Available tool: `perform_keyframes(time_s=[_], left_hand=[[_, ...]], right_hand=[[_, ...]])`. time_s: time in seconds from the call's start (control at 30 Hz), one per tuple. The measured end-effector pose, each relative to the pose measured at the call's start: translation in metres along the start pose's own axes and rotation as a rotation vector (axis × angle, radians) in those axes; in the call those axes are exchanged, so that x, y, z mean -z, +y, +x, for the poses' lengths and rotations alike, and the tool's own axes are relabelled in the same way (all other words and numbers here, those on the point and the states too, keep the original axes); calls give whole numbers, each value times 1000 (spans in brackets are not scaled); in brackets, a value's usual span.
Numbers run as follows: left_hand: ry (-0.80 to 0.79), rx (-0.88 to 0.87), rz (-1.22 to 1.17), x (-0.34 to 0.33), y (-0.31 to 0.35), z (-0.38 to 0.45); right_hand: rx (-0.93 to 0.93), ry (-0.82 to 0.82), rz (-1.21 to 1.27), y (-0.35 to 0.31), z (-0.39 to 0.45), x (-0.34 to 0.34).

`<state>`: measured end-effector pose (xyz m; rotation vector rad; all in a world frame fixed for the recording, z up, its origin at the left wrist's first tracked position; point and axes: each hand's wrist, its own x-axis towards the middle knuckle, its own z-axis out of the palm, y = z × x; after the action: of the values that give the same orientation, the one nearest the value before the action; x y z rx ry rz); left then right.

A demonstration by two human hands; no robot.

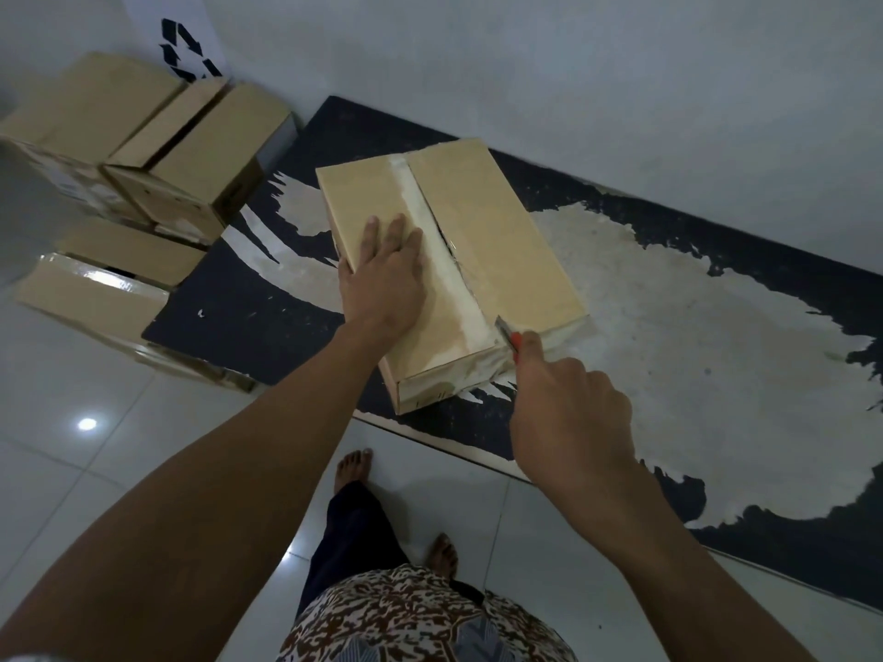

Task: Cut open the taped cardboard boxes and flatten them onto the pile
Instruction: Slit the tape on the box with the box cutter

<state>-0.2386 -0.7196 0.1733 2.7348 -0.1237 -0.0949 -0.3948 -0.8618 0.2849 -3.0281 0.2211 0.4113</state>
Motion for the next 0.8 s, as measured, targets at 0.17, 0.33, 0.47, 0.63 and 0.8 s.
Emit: perform_keyframes(time_s=[0.17, 0.33, 0.47, 0.63, 0.8], left_hand=[[24, -4, -5, -2, 0, -1], [21, -2, 6, -2, 1, -1], [14, 4, -2, 0, 1, 0], [-3, 18, 9, 0, 1, -1], [-17, 19, 21, -1, 1, 0]], right_hand=[[9, 42, 16, -9, 27, -2], [6, 15, -14, -17, 46, -14], [26, 41, -67, -24, 51, -14], [115, 38, -80, -29, 54, -1], [117, 36, -103, -17, 44, 4]])
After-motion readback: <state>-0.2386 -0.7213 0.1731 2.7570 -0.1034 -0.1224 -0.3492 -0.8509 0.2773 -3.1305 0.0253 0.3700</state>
